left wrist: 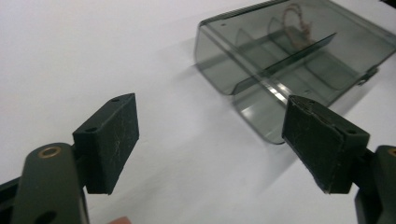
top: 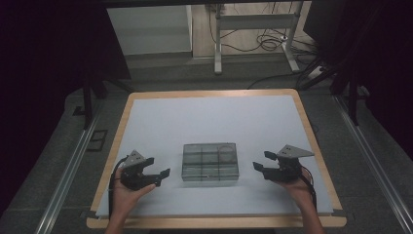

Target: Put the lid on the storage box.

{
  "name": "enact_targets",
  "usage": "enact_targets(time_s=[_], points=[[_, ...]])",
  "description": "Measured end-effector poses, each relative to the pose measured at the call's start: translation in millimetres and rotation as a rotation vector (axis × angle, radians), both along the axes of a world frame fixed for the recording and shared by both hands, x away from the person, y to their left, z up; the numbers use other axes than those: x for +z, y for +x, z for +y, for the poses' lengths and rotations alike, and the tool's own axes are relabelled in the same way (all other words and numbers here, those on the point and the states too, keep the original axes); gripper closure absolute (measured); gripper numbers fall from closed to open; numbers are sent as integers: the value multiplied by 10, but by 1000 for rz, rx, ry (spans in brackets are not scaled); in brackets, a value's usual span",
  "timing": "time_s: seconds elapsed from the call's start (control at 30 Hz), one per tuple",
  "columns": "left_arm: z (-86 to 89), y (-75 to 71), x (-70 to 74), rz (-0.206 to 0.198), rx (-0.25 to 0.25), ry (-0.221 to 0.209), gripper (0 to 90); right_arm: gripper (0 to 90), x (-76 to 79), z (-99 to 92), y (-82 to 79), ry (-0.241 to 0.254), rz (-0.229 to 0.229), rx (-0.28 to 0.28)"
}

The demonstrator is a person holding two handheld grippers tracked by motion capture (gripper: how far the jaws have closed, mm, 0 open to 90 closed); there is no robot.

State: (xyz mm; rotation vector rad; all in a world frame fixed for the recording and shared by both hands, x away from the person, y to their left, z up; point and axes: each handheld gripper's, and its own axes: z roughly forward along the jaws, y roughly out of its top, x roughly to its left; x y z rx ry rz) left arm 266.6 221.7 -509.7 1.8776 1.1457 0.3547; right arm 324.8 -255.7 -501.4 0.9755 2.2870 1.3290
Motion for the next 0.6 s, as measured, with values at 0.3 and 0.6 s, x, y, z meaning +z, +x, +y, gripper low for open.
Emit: enact_targets(time_s=[0.3,0.6], points=[[108,29,-49,16,37,-2,184,321,-26,-98,21,2,6,-21],[77,38,-70,28,26,7,180,321,-24,-126,17,5,6,-21]])
